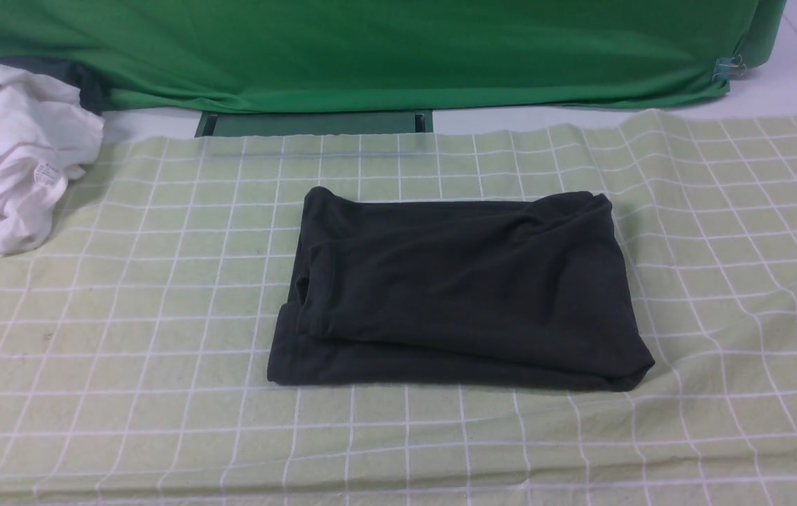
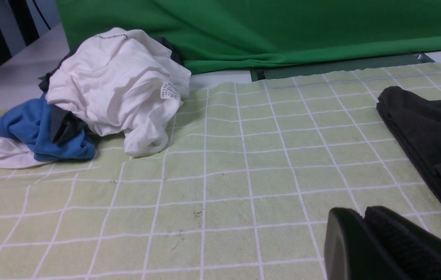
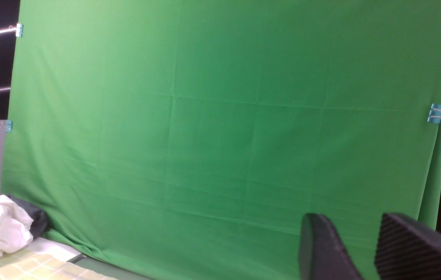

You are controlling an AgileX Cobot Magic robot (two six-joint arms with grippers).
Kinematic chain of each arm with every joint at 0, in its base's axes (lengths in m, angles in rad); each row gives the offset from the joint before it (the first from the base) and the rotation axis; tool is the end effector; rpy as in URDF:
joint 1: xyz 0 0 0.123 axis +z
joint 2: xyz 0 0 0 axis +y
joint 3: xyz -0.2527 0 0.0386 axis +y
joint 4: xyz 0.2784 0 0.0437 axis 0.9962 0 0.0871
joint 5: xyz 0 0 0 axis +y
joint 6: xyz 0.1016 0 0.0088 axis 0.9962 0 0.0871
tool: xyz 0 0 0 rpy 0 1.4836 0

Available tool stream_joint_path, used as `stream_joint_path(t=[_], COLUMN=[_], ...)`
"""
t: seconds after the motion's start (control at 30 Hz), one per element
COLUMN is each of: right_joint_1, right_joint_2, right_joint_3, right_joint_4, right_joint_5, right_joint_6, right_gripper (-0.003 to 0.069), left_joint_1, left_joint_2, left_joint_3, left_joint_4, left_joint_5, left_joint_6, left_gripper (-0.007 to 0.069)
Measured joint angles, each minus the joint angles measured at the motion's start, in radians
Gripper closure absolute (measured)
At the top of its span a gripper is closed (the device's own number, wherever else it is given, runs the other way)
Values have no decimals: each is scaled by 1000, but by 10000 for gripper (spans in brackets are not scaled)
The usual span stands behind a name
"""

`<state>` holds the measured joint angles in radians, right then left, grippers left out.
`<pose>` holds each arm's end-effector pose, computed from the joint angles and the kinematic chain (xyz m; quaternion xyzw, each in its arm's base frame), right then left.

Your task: Fold a long-sleeved shirt over a green coffee tablecloth.

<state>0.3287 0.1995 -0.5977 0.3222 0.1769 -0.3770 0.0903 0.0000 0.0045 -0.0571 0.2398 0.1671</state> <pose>0.0894 0.0365 0.3909 -0.1352 0.5709 0.1249 0.8001 0.1262 0.0100 0.1881 0.0125 0.7602 0.0603 0.6468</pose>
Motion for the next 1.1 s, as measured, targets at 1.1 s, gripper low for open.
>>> stream_joint_path(t=[1.1], right_joint_1=[0], right_joint_2=[18], right_joint_3=[212], right_joint_4=[-244], right_joint_5=[-21], right_joint_6=[312], right_gripper=[419], left_joint_1=[0], left_joint_2=[0], left_joint_3=[0], left_joint_4=[0], left_joint_5=[0], left_joint_6=[4], left_gripper=[583])
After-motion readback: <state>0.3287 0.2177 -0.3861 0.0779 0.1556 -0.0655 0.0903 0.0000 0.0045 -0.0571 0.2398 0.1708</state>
